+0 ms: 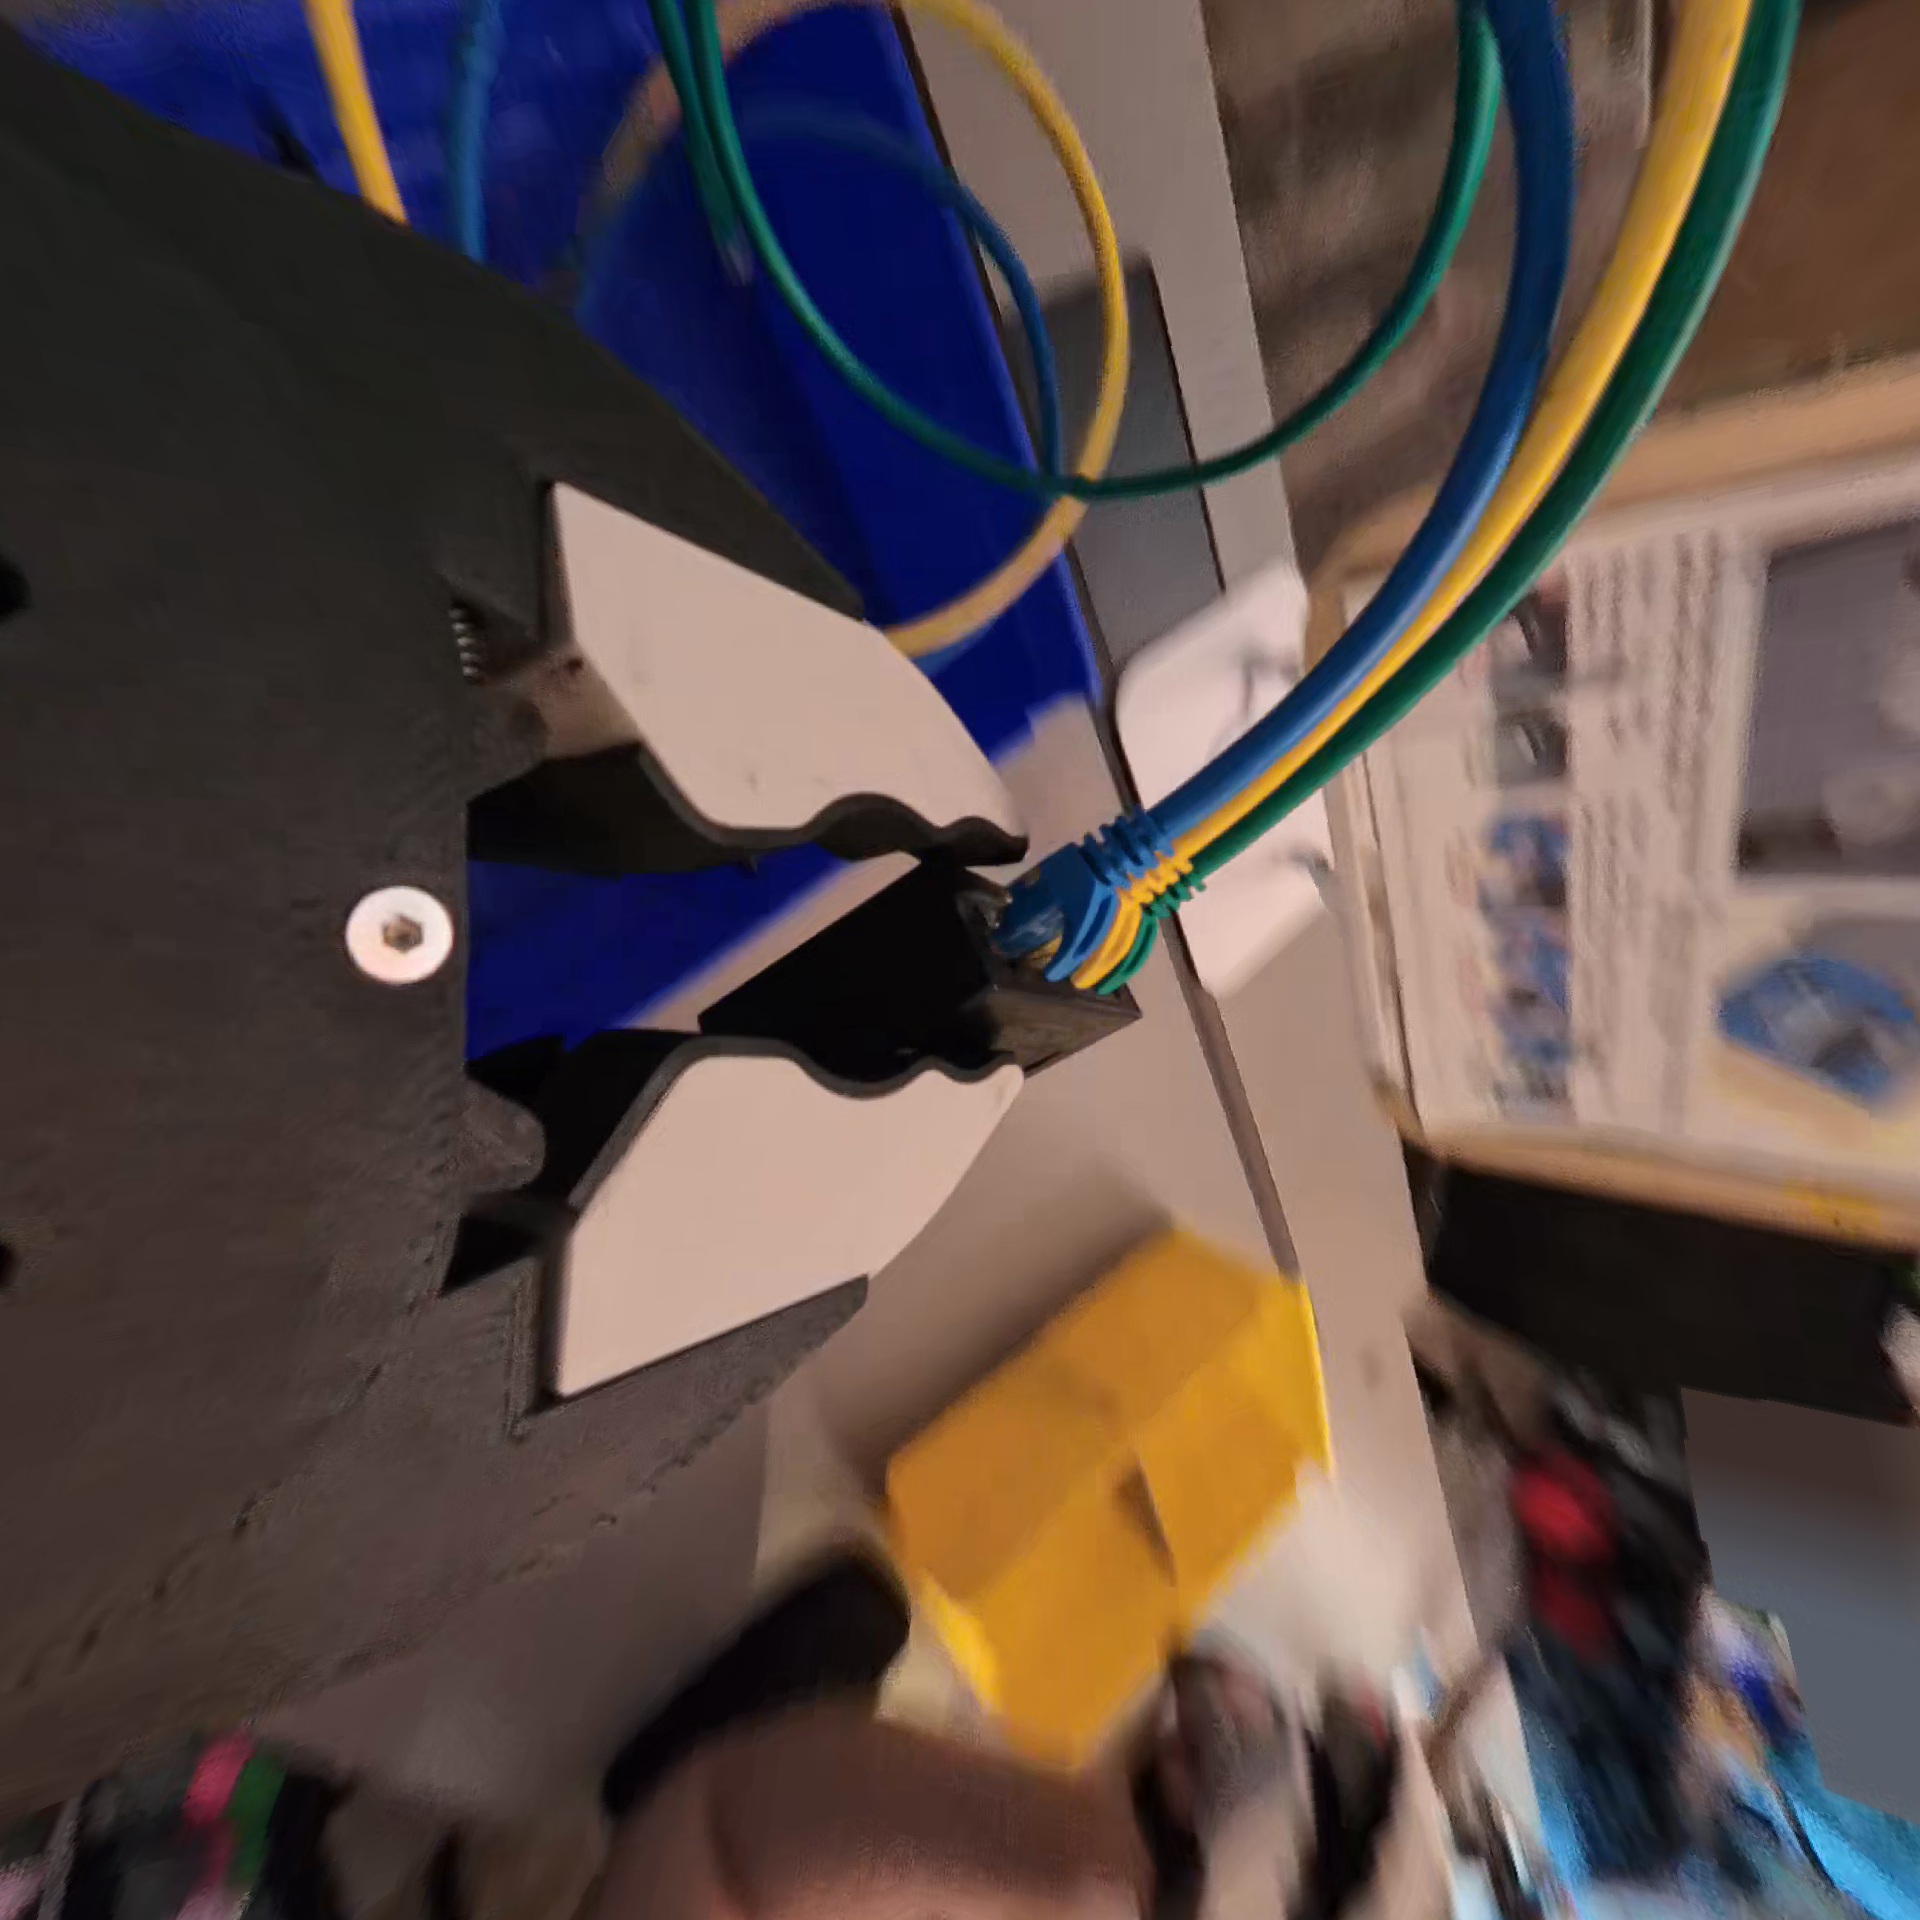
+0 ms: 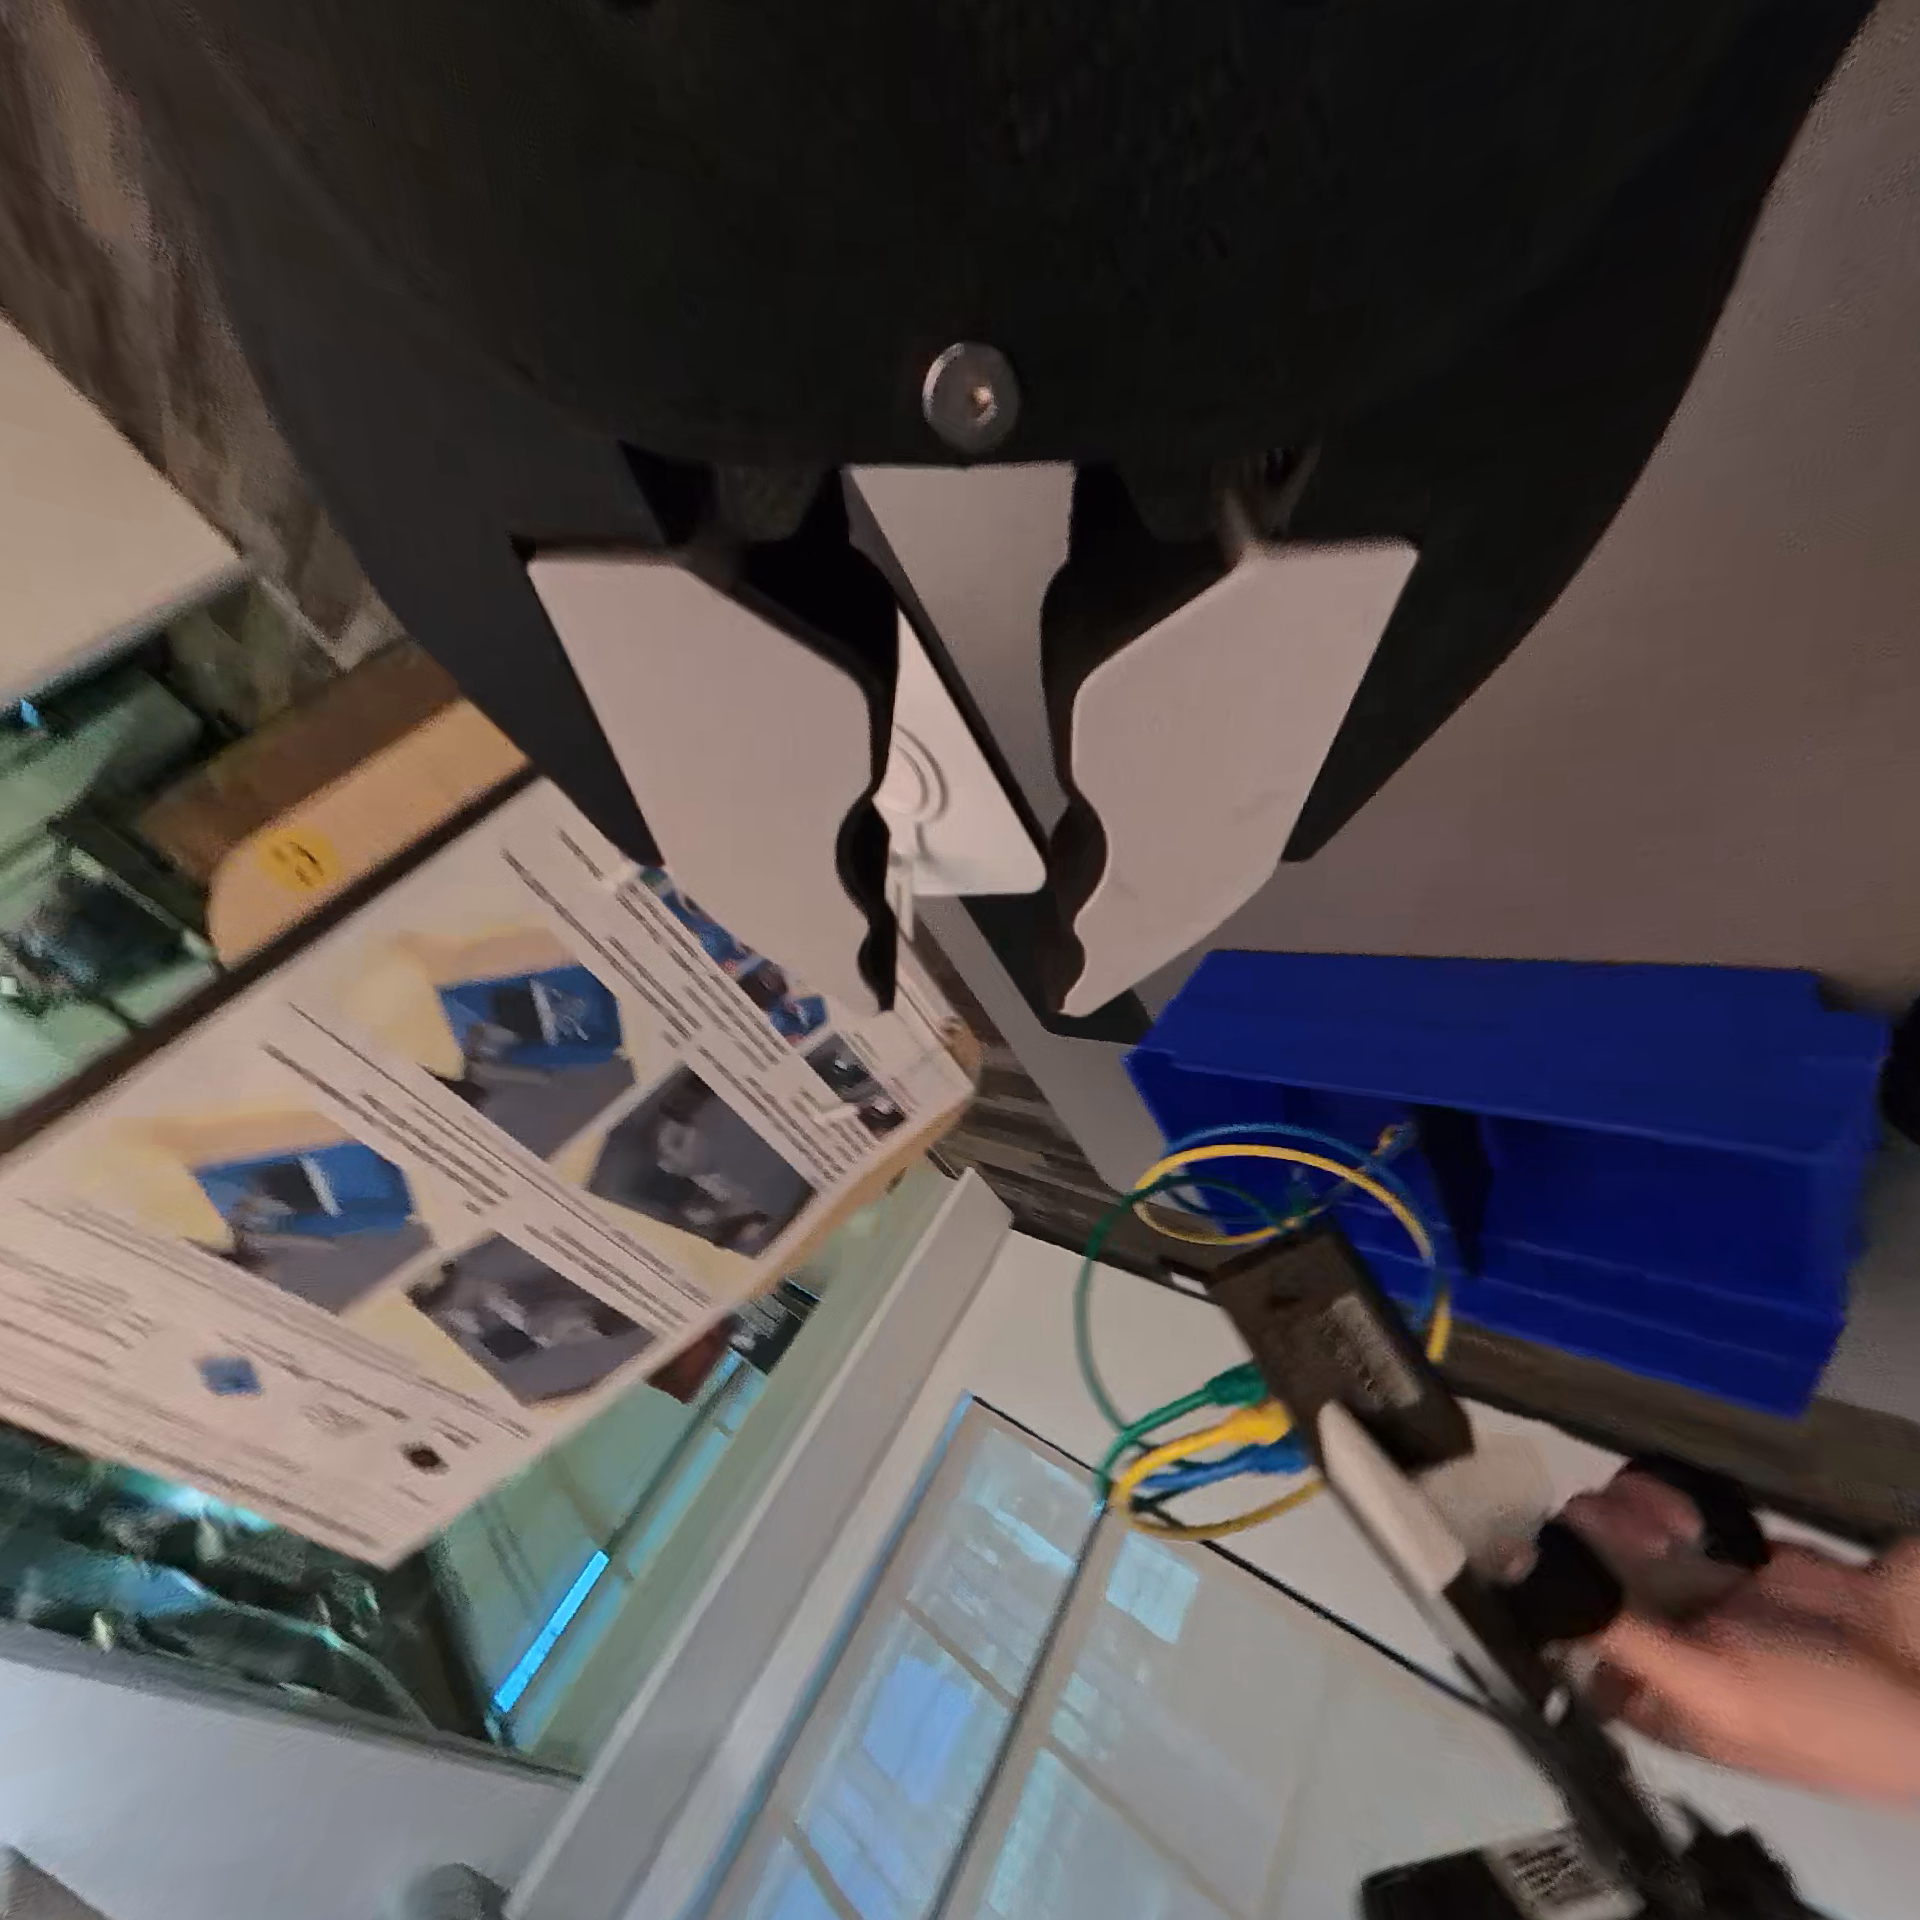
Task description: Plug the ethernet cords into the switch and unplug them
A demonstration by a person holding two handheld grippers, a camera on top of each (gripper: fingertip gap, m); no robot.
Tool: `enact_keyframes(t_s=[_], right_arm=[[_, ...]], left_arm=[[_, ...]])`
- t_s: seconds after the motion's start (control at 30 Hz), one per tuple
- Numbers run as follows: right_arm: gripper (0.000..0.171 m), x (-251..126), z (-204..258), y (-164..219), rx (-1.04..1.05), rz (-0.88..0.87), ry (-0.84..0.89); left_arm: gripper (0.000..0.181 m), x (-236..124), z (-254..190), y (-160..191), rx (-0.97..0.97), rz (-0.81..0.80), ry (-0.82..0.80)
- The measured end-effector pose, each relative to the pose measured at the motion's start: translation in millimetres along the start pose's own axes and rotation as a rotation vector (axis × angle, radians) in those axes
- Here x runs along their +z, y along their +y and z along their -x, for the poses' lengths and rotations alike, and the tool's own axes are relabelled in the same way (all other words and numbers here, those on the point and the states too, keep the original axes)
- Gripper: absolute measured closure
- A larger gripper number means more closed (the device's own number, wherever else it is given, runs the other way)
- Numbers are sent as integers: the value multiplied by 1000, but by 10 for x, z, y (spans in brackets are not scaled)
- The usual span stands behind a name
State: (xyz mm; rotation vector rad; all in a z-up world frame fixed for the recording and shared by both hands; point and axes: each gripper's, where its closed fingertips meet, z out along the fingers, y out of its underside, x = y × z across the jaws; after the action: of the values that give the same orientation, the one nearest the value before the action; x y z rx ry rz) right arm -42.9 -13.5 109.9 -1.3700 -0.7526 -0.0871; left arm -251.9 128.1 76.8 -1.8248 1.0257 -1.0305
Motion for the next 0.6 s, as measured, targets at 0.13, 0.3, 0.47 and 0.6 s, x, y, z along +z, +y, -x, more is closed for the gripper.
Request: enact_keyframes(t_s=[0.13,0.3,0.47,0.6], right_arm=[[117,267,517,-36,-221,-69,-64],[98,404,842,-189,-543,-163,101],[103,362,1047,-336,-895,-229,249],[136,303,1174,-379,-1004,-284,262]], left_arm=[[149,-57,-680,-92,-25,-34,354],[149,57,-1289,-6,-41,40,624],[149,289,-1589,175,-44,144,687],[149,424,-1727,252,-98,185,735]])
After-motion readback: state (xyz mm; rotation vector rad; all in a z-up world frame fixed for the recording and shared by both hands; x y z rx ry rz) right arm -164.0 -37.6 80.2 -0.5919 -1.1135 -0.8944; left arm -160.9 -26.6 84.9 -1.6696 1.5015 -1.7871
